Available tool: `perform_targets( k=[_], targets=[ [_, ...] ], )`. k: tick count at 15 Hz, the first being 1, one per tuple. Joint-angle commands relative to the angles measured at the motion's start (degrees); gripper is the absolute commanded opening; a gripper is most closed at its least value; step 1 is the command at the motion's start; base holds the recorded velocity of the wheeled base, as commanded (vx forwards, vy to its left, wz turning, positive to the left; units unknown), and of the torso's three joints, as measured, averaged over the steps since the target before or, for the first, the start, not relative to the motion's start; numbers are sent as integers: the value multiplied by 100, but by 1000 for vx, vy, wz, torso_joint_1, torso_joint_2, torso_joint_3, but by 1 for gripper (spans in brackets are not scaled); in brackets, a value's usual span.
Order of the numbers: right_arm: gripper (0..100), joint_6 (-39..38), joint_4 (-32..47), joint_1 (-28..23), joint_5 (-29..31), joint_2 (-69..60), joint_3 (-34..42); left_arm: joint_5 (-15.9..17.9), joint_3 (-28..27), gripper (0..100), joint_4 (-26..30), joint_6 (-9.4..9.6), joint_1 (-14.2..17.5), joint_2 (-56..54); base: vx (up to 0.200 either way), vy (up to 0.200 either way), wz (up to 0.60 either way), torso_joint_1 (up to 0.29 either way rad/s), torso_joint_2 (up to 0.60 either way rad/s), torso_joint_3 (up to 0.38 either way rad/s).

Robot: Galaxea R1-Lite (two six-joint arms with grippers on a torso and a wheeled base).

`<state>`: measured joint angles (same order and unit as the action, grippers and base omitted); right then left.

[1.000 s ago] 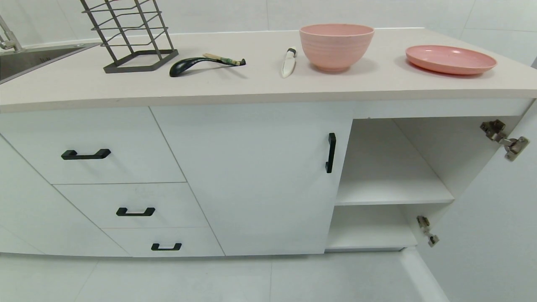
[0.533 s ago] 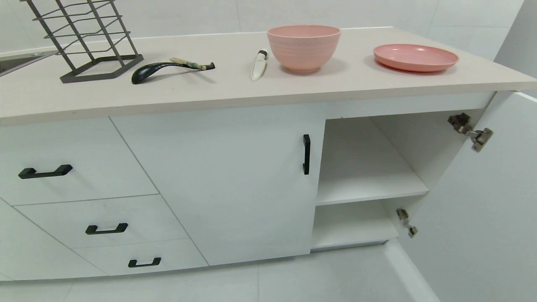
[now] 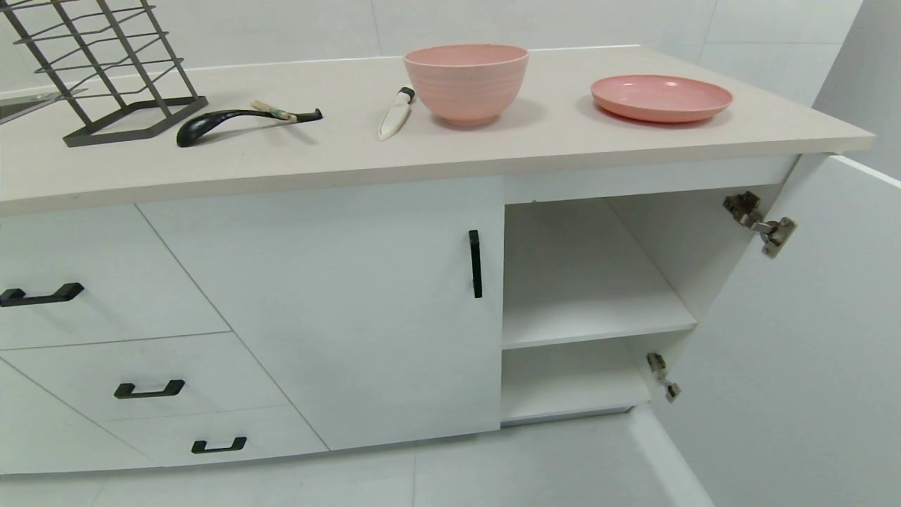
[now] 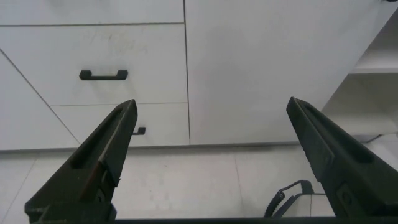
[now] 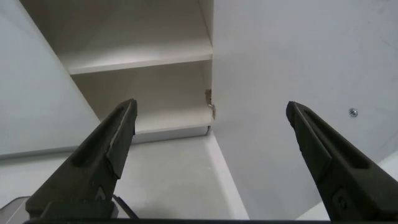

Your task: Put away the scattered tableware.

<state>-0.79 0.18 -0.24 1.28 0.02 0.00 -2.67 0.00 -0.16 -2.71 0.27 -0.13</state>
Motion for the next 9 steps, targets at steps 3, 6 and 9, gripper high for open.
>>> perform_targets(
  k=[3, 6, 9],
  targets=[
    [100, 0, -1, -2, 4, -2, 0, -5, 0, 100, -2, -2, 0, 13, 67, 0, 0, -2, 2, 1],
    [100, 9, -1, -2, 4, -2, 0, -5, 0, 100, -2, 7, 0, 13, 200, 0, 0, -2, 4, 4],
    [100, 18, -1, -2, -5, -2, 0, -5, 0, 100, -2, -2, 0, 13, 133, 0, 0, 0, 5, 2]
  ],
)
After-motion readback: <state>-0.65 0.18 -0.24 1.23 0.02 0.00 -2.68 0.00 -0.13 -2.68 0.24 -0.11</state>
